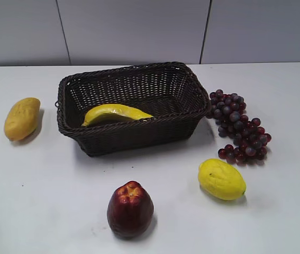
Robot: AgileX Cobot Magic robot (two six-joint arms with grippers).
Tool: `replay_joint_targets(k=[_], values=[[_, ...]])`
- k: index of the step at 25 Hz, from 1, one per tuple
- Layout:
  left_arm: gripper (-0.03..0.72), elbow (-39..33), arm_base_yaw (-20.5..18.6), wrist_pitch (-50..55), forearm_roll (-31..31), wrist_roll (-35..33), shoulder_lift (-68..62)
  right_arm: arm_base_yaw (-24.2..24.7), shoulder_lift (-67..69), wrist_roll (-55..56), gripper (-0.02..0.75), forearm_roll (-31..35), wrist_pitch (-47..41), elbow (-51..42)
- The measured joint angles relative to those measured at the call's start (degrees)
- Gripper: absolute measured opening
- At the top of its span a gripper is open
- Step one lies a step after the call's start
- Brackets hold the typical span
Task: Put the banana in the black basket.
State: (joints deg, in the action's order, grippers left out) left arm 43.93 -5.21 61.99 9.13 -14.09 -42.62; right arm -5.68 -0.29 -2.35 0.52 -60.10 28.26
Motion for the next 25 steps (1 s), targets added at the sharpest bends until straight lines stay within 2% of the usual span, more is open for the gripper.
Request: replay_joint_targets(k=[5,12,18,25], values=[[0.593,-5.7,0.0,0.4,-1.5,1.1,16.2,0.0,0.0,0.0,0.591,0.0,0.0,0.0],[0.593,-9.1,0.0,0.9,-4.4,1.2,32.9,0.0,0.0,0.0,0.591,0.0,0.0,0.0],[0.593,-14.1,0.0,-0.3,-4.2,1.2,35.7,0.0,0.0,0.0,0.591,0.0,0.0,0.0],[0.593,-14.5,0.0,-1.3,-4.1,1.2,35.7,0.0,0.0,0.0,0.591,0.0,0.0,0.0]])
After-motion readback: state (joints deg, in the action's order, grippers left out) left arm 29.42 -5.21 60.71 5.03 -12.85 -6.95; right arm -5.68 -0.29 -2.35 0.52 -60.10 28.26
